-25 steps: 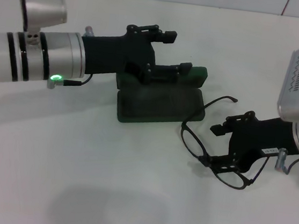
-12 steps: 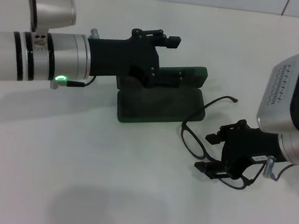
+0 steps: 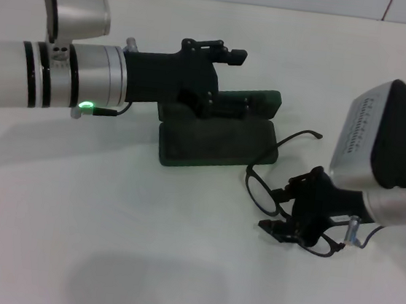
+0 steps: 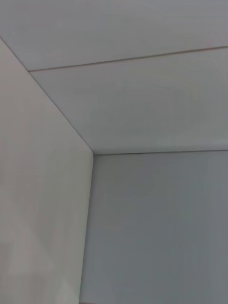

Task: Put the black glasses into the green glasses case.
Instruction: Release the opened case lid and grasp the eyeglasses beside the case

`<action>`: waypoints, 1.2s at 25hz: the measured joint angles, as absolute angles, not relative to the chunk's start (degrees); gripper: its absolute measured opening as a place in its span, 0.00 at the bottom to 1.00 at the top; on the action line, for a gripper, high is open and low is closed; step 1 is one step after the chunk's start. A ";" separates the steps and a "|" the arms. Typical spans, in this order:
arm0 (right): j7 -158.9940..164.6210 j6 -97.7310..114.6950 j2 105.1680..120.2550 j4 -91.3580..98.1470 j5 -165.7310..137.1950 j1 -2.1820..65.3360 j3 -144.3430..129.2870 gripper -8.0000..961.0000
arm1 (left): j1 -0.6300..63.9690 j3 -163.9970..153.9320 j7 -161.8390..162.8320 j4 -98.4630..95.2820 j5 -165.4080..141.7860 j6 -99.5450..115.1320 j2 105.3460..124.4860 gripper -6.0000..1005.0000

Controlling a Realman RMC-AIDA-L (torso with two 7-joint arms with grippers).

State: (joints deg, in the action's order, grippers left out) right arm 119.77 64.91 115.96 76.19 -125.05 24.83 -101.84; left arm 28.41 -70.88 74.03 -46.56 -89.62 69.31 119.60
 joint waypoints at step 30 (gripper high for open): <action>123.71 64.87 115.92 75.49 -127.28 25.44 -102.71 0.32 | 28.58 -70.93 73.95 -46.51 -91.06 68.64 119.60 0.78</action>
State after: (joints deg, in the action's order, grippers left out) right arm 123.71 64.87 115.92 75.49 -127.28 25.44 -102.71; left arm 28.58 -70.93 73.95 -46.51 -91.06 68.64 119.60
